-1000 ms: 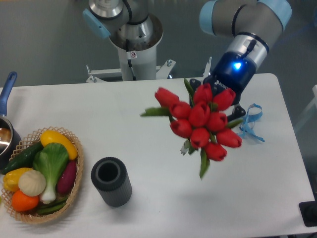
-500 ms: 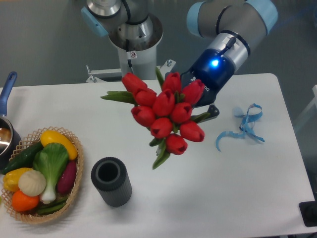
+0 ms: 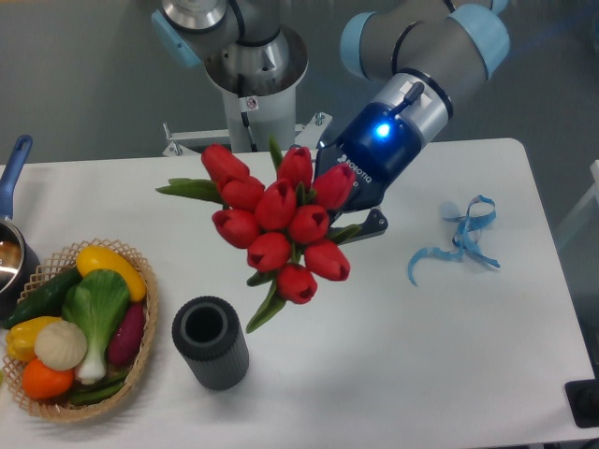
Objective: Insert the flowers into the vase
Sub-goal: 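Carry the tulips over the black vase and lower stems inside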
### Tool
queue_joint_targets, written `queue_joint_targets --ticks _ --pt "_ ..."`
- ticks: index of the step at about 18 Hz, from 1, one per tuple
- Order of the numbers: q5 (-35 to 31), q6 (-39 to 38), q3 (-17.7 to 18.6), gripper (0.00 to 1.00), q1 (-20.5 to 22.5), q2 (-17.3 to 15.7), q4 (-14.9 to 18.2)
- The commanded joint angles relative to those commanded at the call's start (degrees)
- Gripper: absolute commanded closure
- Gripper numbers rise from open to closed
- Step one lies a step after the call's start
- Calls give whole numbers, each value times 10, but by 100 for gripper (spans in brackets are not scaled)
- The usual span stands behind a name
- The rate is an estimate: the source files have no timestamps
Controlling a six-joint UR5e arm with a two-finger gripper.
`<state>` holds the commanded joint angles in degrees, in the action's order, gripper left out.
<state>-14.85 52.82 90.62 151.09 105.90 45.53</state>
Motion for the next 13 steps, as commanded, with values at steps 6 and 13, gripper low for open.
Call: queue_joint_targets --ticks 6,13 --pt "0 0 -7 97 -38 17 0" --pt "0 1 -4 97 -64 22 -1"
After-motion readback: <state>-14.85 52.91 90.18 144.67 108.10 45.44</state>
